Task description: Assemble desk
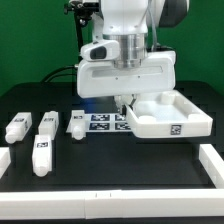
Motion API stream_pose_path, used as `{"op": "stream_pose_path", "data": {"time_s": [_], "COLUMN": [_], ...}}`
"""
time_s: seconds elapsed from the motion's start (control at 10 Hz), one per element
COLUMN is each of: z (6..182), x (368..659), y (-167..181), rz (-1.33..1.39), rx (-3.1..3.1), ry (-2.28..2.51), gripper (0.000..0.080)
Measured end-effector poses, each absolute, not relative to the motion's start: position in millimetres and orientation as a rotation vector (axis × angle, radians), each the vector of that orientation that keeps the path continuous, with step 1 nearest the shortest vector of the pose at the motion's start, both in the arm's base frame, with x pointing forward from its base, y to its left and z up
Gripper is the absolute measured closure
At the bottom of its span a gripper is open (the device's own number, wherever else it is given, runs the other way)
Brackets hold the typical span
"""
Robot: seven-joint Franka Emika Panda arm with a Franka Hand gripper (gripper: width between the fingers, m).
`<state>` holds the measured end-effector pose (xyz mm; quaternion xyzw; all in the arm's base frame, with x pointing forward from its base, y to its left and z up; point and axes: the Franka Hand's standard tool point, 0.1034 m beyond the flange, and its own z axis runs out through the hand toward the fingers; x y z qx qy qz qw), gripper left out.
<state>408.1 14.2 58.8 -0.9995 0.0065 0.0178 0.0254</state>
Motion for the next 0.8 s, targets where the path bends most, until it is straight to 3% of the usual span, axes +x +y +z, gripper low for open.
{"op": "stream_pose_path", "data": {"time_s": [0.5, 0.7, 0.8], "z": [59.4, 75.1, 74.7], "x": [411.4, 412.6, 409.0], "y": [15.8, 11.6, 10.3], "rz": [0.09, 0.116, 0.145], "rx": [-3.025, -2.859, -2.719], "ry": [0.603, 1.205, 1.466], "gripper": [0.0752, 0.0752, 0.0752]}}
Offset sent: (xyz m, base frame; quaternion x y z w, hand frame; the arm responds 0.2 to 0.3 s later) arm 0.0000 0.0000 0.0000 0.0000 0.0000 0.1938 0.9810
